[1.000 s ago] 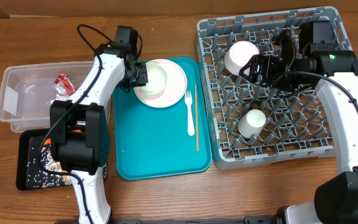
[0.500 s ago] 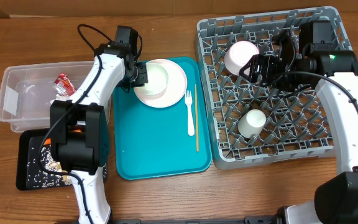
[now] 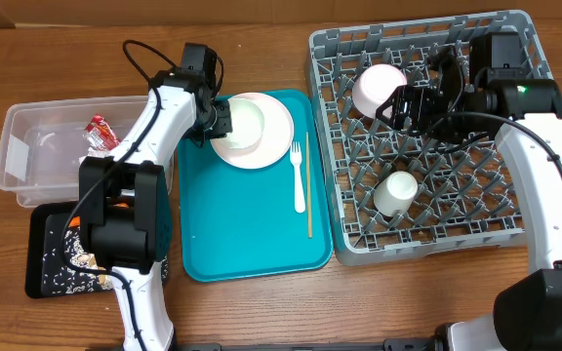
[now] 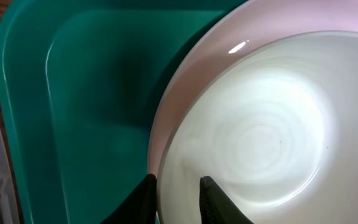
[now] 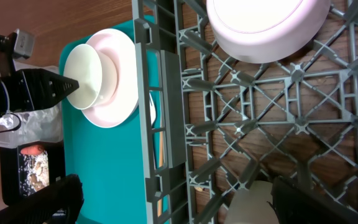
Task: Sort waste into correct bins and load items into the dishwasher
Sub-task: 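Lower the left gripper and grasp the white bowl rim, then lift the white bowl and move it right toward the right gripper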
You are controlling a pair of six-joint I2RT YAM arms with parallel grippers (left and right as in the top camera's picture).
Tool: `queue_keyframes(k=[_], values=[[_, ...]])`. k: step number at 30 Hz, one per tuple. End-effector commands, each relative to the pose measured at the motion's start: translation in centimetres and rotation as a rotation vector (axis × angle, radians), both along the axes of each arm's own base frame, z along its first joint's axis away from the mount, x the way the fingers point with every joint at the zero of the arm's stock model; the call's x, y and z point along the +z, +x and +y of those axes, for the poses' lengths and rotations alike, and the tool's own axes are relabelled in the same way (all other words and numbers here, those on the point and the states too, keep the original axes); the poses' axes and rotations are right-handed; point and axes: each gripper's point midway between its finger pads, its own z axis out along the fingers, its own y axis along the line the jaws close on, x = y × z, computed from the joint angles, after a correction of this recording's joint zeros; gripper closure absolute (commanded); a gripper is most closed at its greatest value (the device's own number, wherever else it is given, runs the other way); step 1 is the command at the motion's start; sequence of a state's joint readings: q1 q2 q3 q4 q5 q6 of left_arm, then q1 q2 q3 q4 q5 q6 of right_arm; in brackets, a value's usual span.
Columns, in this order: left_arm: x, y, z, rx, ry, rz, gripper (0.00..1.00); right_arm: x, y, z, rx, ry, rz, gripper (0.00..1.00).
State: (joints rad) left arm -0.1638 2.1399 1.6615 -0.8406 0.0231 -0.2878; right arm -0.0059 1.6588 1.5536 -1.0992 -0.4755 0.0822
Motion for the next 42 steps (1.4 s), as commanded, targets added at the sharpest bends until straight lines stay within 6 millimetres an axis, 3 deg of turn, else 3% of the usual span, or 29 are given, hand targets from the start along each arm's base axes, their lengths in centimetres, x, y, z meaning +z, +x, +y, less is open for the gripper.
queue_keyframes(k=[1,4,7,10,13,16,17,19,25,29,35,42], values=[[-0.8,-0.3,-0.3,-0.019,0.002,0.017,0.76,0.4,0.2,0.1,0.003,0.011,-0.012,0.0],[-0.8,-0.3,-0.3,-0.019,0.002,0.016,0.82,0.4,0.2,0.1,0.003,0.011,-0.012,0.0],[-0.8,-0.3,-0.3,-0.019,0.002,0.017,0.96,0.4,0.1,0.1,0.003,0.011,-0.012,0.0],[-0.7,-0.2,-0.3,-0.019,0.001,0.014,0.96,0.4,0.2,0.1,0.003,0.011,-0.012,0.0],[0.7,0.4,-0.6,-0.021,-0.01,-0.013,0.96,0.4,0.2,0.1,0.003,0.011,-0.012,0.0],[3.0,0.8,-1.1,-0.028,-0.04,-0.039,0.96,0.4,0.2,0.1,0.003,0.011,-0.012,0.0],[4.9,0.9,-1.7,-0.037,-0.073,-0.053,0.96,0.4,0.1,0.1,0.003,0.011,-0.012,0.0],[6.7,0.5,-2.2,-0.048,-0.108,-0.063,0.96,0.4,0.1,0.1,0.003,0.011,-0.012,0.0],[12.1,-2.0,-3.5,-0.082,-0.21,-0.088,0.96,0.4,0.2,0.1,0.003,0.011,-0.012,0.0],[14.6,-4.1,-4.0,-0.098,-0.259,-0.083,0.96,0.4,0.2,0.1,0.003,0.011,-0.012,0.0],[15.2,-6.8,-4.6,-0.11,-0.283,-0.005,0.96,0.4,0.2,0.1,0.003,0.011,-0.012,0.0],[15.0,-8.1,-6.5,-0.157,-0.284,0.025,0.96,0.4,0.2,0.1,0.003,0.011,-0.012,0.0]])
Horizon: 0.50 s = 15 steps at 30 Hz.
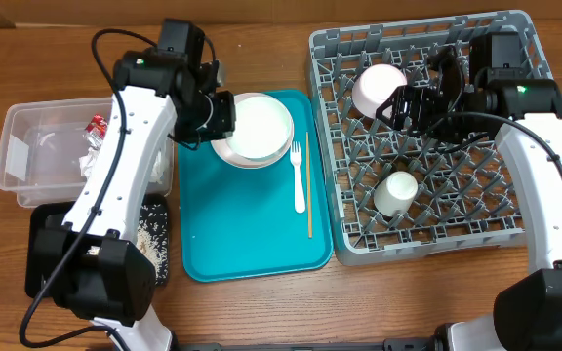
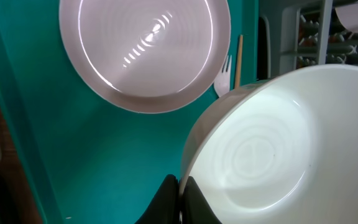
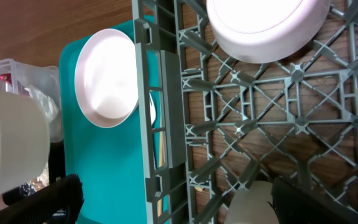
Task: Sort waste into correct bins and load items into the dishwasher
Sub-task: 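Lift the white bowl and move it right toward the right gripper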
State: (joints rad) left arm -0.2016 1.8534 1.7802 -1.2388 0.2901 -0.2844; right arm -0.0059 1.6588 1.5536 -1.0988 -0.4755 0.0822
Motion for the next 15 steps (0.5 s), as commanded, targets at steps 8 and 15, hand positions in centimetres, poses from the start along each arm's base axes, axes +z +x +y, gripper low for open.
queue_keyframes(k=[8,15], values=[[1.3,-1.1,-4.5,-0.116,-0.05,-0.036,0.96,0.9,-1.0,1.6,0.041,0.104,0.029,0.0],[1.3,-0.8,-5.7,-0.087,-0.028,-0.058,0.96,0.0,-2.8,2.8,0.058,0.07,0.11,0.0]])
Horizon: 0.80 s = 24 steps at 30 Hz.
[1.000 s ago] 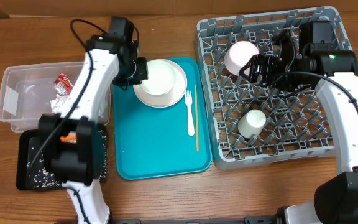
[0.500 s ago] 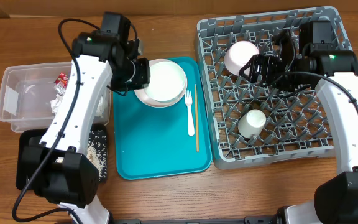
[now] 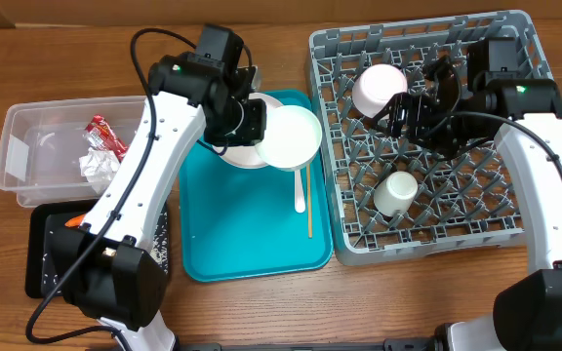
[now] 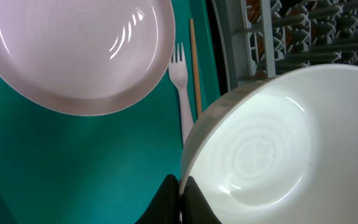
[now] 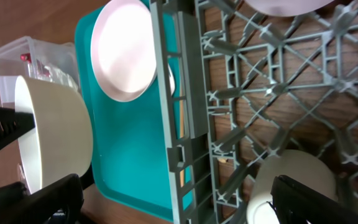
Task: Sort waste into correct bins and load items into the dishwasher
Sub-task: 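Lift the white bowl and move it right toward the right gripper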
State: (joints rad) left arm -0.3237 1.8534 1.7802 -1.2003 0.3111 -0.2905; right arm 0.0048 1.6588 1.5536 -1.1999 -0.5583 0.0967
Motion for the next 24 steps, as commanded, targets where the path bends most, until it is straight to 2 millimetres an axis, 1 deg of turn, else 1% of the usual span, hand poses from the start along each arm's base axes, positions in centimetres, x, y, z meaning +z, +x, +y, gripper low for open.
queue_keyframes(k=[1,2,5,8,12,13,17,21,24], values=[[0.8,0.4,-0.5,0.052,0.017,-0.03,0.96,0.0,-0.5,1.5,0.039,-0.02,0.002,0.0],[0.7,0.4,-0.4,0.066,0.035,-0.032,0.96,-0.1,-0.7,1.9,0.051,-0.03,0.006,0.0],[0.5,0.2,-0.7,0.078,0.082,-0.046,0.96,-0.5,-1.3,3.2,0.092,-0.071,0.008,0.06],[0.4,0.0,-1.2,0.084,0.143,-0.072,0.96,-0.9,-1.7,4.4,0.134,-0.125,-0.006,0.09],[0.3,-0.4,-2.0,0.063,0.201,-0.106,0.96,-1.3,-2.3,6.1,0.186,-0.187,-0.027,0.13],[0.3,-0.5,-2.1,0.058,0.211,-0.111,0.96,-1.3,-2.5,6.5,0.2,-0.197,-0.032,0.15],[0.3,-0.8,-2.6,0.044,0.21,-0.113,0.96,-1.5,-3.1,7.7,0.238,-0.216,-0.037,0.32],[0.3,-1.0,-2.9,0.037,0.199,-0.106,0.96,-1.7,-3.6,8.5,0.262,-0.224,-0.039,0.33],[0.3,-0.9,-2.9,0.037,0.199,-0.107,0.96,-2.1,-3.7,8.8,0.269,-0.23,-0.039,0.37]])
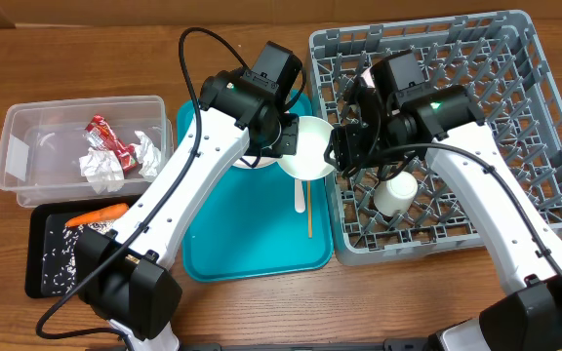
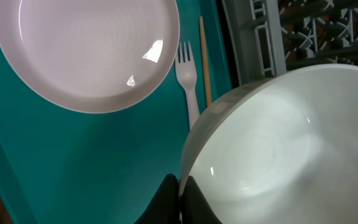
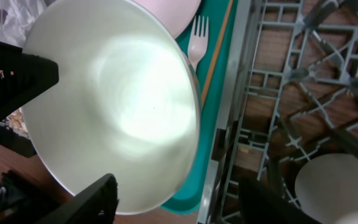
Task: Sort waste into correct bins and load items into the dishwasher
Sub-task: 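Lift the white bowl and move it right toward the right gripper, then grasp the white bowl's opposite rim with the right gripper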
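My left gripper [image 2: 179,193] is shut on the rim of a white bowl [image 1: 305,146], held above the right edge of the teal tray [image 1: 242,234], beside the grey dish rack [image 1: 476,210]. The bowl fills much of the left wrist view [image 2: 278,149] and the right wrist view [image 3: 114,106]. My right gripper [image 3: 178,199] stands open right at the bowl's rack side, its fingers spread on either side of the bowl's lower edge. A pink plate [image 2: 86,53], a white fork [image 2: 188,78] and a wooden stick [image 2: 204,59] lie on the tray. A white cup [image 1: 395,195] stands in the rack.
A clear plastic bin [image 1: 76,151] with wrappers sits at the left. A black tray [image 1: 66,249] with a carrot and scraps lies in front of it. The rack's left wall [image 3: 229,143] runs between bowl and cup.
My left gripper has carried the bowl further right, to the tray's right edge. My right arm has swung left from the rack's back, bringing its open gripper up to the bowl.
My left gripper first gripped the white bowl's rim as it sat on the pink plate. Then the bowl hung above the plate, then over the fork. My right gripper stayed open over the rack's back beside the pink bowl, and now meets the white bowl at the rack's left wall.
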You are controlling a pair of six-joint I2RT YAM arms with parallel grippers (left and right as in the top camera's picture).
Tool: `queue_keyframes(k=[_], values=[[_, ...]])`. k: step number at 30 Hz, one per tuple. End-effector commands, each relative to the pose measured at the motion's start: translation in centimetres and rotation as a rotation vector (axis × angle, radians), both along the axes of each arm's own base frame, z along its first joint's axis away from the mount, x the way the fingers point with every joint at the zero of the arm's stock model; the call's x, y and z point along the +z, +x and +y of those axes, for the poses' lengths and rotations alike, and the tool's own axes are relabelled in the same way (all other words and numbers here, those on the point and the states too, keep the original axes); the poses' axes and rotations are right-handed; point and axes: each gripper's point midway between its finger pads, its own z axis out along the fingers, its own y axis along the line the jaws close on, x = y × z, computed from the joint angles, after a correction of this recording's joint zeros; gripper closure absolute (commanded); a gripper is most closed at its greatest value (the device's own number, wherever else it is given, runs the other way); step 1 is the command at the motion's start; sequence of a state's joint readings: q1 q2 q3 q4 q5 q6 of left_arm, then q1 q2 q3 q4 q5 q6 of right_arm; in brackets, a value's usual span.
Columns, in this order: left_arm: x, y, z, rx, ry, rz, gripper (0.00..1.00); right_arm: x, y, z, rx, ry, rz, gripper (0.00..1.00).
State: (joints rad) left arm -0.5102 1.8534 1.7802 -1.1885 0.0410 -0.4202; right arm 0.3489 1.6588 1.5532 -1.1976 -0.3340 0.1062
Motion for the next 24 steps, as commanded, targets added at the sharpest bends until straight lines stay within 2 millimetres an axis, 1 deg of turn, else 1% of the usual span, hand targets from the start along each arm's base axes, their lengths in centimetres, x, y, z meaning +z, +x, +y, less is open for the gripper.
queue_keyframes(k=[1,8,17,19,24], values=[[1.0,0.4,0.0,0.017,-0.007,-0.031,0.96,-0.6,-0.2,0.2,0.007,-0.021,-0.005,0.38],[1.0,0.2,-0.3,0.007,-0.021,-0.023,0.96,-2.2,0.1,0.5,0.012,-0.02,-0.009,0.49],[1.0,0.2,-0.3,0.007,-0.021,-0.023,0.96,-1.5,2.1,1.2,-0.005,0.015,-0.092,0.6],[1.0,0.2,-0.3,0.007,-0.021,-0.023,0.96,-1.4,2.4,1.3,-0.014,0.021,-0.097,0.63],[1.0,0.2,-0.3,0.003,-0.02,-0.023,0.96,-1.7,2.4,1.4,-0.013,0.018,-0.091,0.65]])
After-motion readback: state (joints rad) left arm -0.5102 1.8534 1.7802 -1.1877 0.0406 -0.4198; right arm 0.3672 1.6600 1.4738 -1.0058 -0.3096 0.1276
